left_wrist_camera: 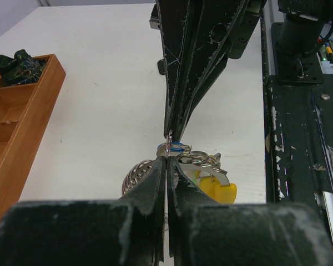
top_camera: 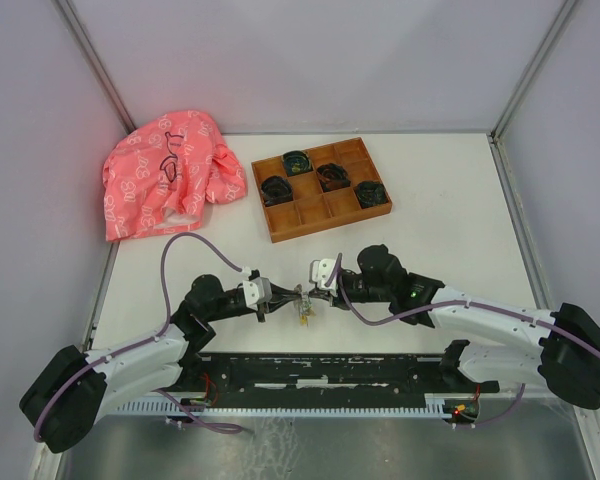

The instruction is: Put the keys on the keyring

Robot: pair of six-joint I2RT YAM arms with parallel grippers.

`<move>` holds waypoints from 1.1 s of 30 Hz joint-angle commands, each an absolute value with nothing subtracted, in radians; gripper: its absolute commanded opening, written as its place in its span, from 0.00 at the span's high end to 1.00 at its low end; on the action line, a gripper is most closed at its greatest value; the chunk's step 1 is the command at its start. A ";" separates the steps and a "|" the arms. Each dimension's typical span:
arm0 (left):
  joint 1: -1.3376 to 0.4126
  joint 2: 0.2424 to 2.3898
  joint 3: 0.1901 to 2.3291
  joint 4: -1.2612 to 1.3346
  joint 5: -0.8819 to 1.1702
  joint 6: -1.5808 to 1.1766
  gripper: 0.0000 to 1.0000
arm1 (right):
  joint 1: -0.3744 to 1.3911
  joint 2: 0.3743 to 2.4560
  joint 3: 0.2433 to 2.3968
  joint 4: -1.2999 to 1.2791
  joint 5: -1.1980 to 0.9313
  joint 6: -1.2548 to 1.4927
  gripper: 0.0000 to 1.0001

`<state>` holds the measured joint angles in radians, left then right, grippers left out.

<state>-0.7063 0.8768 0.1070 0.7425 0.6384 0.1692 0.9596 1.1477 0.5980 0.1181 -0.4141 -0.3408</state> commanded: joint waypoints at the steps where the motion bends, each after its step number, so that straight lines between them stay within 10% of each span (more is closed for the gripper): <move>1: -0.707 0.873 0.124 0.790 0.650 0.189 0.97 | 0.957 1.124 0.643 0.151 -0.446 -0.320 0.99; 33: -0.707 0.865 0.170 0.785 0.529 -0.025 0.97 | 0.985 1.157 0.686 0.008 -0.407 -0.500 0.99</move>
